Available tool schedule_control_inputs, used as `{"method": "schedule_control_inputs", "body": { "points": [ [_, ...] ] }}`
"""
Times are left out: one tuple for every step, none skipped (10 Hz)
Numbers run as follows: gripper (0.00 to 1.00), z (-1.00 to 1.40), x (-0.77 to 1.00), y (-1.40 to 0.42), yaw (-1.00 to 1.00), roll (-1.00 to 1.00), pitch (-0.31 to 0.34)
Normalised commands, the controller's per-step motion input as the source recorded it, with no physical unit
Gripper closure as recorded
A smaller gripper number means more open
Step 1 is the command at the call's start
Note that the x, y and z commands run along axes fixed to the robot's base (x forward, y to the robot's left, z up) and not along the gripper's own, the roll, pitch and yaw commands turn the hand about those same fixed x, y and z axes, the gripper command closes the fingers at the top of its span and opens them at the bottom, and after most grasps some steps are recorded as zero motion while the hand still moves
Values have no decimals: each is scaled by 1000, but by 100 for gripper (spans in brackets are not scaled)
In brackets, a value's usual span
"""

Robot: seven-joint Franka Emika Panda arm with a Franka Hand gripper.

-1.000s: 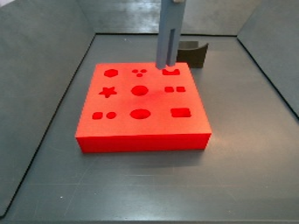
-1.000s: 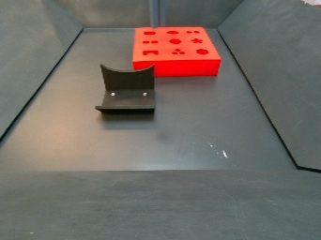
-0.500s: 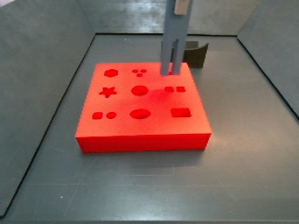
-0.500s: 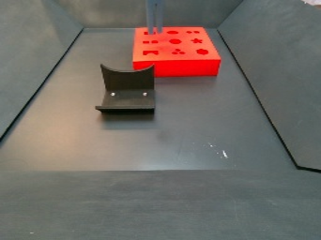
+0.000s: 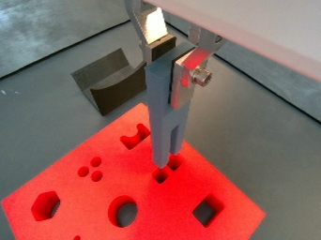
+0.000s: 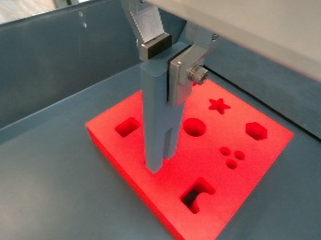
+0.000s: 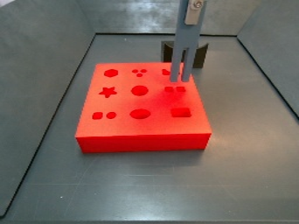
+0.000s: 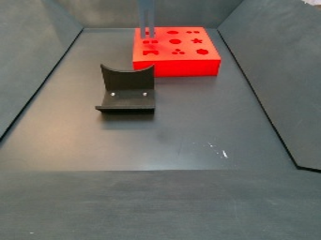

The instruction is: Insert the double-square object.

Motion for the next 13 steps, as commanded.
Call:
{"method": "schedule_control_inputs", "body": {
  "points": [
    [100,-209,37,0,-269,7,0],
    [100,-246,0,0,-254,0,16],
    [100,-271,0,0,-194,-13,0],
    [100,-269,0,0,-220,-41,0],
    [100,-254,54,-89,-177,-61,0],
    [100,-217,117,-109,-143,-87,-14],
    [100,-220,106,-86,-140,-80,0],
    [100,-231,91,-83,-94,-61,0],
    [100,-197,17,-69,-11,-41,0],
    [100,-197,-43,-26,0,-6,0],
    [100,-160,-131,-97,100,0,0],
    [100,-143,-120,-114,117,0,0],
    [100,-197,-40,-94,237,21,0]
  ]
}}
